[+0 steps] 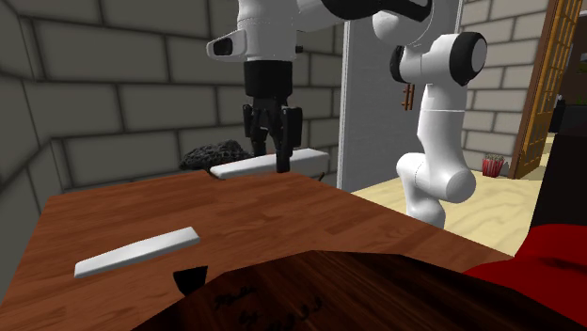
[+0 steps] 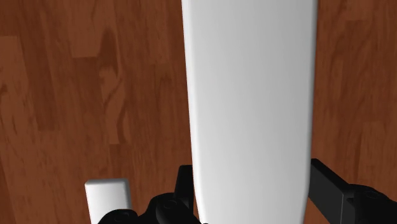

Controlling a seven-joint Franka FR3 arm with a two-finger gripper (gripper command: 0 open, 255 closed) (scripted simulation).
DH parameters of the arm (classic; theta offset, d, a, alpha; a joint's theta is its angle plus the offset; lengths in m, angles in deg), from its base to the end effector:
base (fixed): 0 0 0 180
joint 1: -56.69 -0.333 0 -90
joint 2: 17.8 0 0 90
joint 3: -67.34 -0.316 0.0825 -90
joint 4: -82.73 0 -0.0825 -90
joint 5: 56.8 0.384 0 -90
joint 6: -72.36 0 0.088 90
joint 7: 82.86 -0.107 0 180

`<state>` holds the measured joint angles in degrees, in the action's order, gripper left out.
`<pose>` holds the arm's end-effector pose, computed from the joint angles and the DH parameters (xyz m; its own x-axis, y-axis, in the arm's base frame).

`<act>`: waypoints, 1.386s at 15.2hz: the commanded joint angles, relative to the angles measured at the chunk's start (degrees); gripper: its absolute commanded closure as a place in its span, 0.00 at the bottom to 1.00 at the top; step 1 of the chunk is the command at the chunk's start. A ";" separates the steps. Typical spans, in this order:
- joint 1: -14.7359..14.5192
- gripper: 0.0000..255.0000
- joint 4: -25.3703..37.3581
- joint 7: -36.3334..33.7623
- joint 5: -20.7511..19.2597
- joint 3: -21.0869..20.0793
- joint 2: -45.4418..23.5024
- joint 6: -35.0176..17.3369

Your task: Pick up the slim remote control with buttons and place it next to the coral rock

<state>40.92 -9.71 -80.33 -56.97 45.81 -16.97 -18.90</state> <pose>0.4382 0.3353 0.6137 0.7679 0.6405 -0.0075 0.6405 -0.7679 0.0080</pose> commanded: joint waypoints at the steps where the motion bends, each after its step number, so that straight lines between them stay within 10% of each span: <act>1: -0.10 1.00 2.14 -0.21 -0.19 -0.11 -0.50 1.69; 6: -0.27 1.00 7.02 -0.50 -0.63 -0.28 -1.72 5.44; 21: 9.03 1.00 -9.11 21.97 1.66 12.75 12.98 3.58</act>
<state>49.44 -17.86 -59.85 -55.23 57.68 -4.70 -15.06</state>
